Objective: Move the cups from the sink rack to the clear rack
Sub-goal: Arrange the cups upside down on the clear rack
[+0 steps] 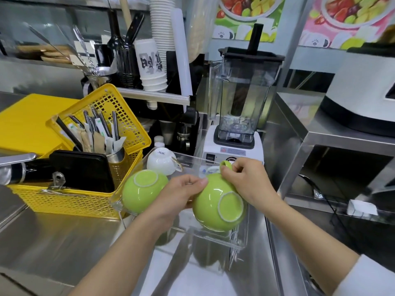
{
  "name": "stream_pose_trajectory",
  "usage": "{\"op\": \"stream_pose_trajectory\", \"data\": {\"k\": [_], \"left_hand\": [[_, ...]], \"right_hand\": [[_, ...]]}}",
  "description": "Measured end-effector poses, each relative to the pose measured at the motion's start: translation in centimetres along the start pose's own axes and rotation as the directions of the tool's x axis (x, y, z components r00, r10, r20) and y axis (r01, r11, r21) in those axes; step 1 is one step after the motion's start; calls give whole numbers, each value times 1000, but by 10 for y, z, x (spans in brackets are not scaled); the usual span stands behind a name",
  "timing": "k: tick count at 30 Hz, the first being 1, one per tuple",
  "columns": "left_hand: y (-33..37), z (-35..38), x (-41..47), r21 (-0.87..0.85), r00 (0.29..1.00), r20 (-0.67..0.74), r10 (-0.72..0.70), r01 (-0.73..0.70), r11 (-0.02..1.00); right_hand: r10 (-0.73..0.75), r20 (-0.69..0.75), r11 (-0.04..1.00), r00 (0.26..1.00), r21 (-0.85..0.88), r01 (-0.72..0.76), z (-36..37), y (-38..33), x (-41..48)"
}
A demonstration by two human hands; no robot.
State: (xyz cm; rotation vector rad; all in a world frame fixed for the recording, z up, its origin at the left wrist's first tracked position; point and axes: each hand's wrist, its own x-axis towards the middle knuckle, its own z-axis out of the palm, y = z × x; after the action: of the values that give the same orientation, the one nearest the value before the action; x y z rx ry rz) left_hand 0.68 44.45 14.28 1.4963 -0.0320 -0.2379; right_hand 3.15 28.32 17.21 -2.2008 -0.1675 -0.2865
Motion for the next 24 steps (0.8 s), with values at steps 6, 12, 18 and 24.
{"op": "stream_pose_trajectory", "data": {"k": [6, 12, 18, 24], "left_hand": [[0, 2, 10, -202, 997, 46, -65, 73, 977], [14, -2, 19, -96, 975, 162, -151, 168, 981], [14, 8, 21, 217, 985, 160, -68, 32, 976], [5, 0, 11, 519, 953, 303, -21, -146, 842]], "right_hand": [[0, 92, 987, 996, 159, -15, -12, 8, 0], [-152, 477, 988, 866, 107, 114, -37, 17, 5], [-55, 482, 998, 874, -8, 67, -38, 28, -3], [-57, 411, 987, 910, -115, 114, -36, 37, -20]]}}
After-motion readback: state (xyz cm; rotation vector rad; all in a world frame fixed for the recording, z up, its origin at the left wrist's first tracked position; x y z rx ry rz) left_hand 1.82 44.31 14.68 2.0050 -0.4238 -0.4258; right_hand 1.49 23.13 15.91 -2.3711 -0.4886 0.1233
